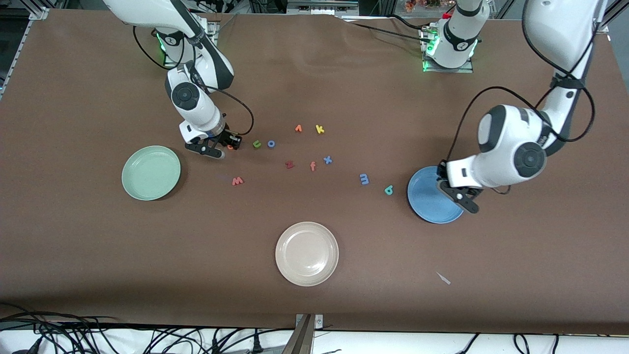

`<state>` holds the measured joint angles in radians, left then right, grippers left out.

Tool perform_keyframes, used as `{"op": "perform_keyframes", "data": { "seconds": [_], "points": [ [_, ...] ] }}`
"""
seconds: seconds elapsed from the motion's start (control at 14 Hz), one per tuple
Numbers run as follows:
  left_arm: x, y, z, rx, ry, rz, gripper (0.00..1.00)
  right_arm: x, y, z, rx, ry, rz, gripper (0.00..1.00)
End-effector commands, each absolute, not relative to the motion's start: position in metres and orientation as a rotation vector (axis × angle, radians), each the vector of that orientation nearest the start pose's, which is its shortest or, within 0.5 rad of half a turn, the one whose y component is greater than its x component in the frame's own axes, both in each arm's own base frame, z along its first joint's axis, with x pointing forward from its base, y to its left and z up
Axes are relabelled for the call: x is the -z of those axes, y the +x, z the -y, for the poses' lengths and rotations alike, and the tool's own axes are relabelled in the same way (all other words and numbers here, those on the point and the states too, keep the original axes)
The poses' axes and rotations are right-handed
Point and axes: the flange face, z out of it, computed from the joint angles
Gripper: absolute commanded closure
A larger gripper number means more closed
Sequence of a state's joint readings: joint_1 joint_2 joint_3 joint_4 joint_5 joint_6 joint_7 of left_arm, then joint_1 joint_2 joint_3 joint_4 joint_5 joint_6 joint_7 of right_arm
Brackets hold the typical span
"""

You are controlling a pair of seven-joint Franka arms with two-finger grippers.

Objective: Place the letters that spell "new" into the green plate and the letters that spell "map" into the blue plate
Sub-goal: 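Place the yellow d on the blue plate while the right gripper grasps 6, then carry the orange 6 to the green plate while the left gripper grasps b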

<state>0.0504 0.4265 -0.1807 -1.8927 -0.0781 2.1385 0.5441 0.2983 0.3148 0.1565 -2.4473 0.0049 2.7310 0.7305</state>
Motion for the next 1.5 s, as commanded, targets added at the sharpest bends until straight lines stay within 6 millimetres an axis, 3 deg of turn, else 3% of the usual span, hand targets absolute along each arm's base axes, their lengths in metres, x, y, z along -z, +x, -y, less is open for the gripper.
{"op": "perform_keyframes", "data": {
  "seconds": [0.0, 0.14, 0.21, 0.29, 0.36, 0.57, 0.71, 0.86, 1.0, 1.14, 1.43],
  "points": [
    [-0.236, 0.617, 0.069, -0.275, -3.12, -1.046, 0.79, -0.181, 0.429, -0.216, -0.076, -3.091, -0.418, 0.61],
    [-0.189, 0.61, 0.057, -0.333, -3.125, -1.024, 0.75, -0.181, 0.428, -0.218, -0.078, -3.092, -0.416, 0.65],
    [-0.185, 0.612, 0.05, -0.324, -3.125, -1.031, 0.75, -0.181, 0.428, -0.218, -0.079, -3.091, -0.418, 0.68],
    [-0.183, 0.612, 0.049, -0.323, -3.134, -1.03, 0.63, -0.181, 0.428, -0.218, -0.077, -3.091, -0.418, 0.7],
    [-0.187, 0.613, 0.054, -0.314, -3.126, -1.048, 0.01, -0.18, 0.427, -0.219, -0.08, -3.093, -0.413, 0.71],
    [-0.217, 0.618, 0.079, -0.247, -3.131, -1.065, 0.0, -0.182, 0.429, -0.219, -0.073, -3.09, -0.408, 0.73],
    [-0.235, 0.623, 0.113, -0.221, -3.165, -1.006, 0.0, -0.187, 0.436, -0.221, -0.104, -3.103, -0.413, 0.77],
    [-0.249, 0.623, 0.151, -0.219, -3.2, -0.869, 0.0, -0.204, 0.453, -0.228, -0.163, -3.126, -0.412, 0.8],
    [-0.255, 0.624, 0.193, -0.187, -3.176, -0.916, 0.0, -0.217, 0.462, -0.228, -0.199, -3.149, -0.356, 0.81],
    [-0.243, 0.622, 0.226, -0.198, -3.158, -0.995, 0.0, -0.229, 0.471, -0.209, -0.214, -3.166, -0.289, 0.83],
    [-0.217, 0.594, 0.275, -0.258, -3.015, -1.177, 0.0, -0.246, 0.488, -0.155, -0.241, -3.186, -0.1, 0.83]
  ]
}}
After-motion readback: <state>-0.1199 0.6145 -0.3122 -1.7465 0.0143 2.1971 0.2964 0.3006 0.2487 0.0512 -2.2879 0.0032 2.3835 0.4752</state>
